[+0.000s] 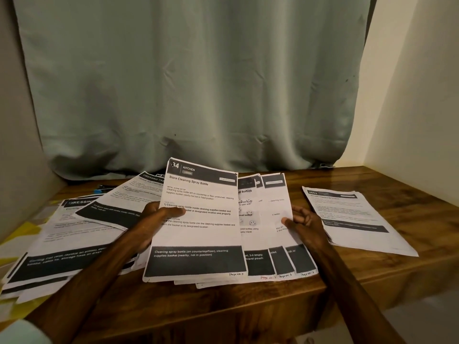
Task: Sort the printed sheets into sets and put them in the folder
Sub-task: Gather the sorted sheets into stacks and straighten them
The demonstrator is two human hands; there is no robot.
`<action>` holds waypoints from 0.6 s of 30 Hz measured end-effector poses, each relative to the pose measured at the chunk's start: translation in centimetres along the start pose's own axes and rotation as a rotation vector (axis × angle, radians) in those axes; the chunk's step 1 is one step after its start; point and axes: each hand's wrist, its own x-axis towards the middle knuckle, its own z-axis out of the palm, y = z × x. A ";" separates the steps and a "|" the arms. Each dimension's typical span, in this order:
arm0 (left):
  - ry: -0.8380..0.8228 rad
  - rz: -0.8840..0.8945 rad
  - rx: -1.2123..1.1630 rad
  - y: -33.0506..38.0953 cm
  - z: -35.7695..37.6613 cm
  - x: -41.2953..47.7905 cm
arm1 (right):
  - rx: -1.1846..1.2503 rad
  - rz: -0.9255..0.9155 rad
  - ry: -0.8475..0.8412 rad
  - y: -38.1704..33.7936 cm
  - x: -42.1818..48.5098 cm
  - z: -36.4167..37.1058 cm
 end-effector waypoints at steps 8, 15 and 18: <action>-0.016 -0.018 0.008 0.3 0.1 -0.3 | 0.012 -0.007 -0.003 0.4 0.3 0.1; 0.016 -0.012 0.024 0.8 0.4 -0.7 | 0.007 -0.014 0.003 0.2 0.0 0.0; 0.066 0.067 0.082 1.0 0.8 -1.0 | -0.021 -0.013 0.003 0.3 0.0 0.1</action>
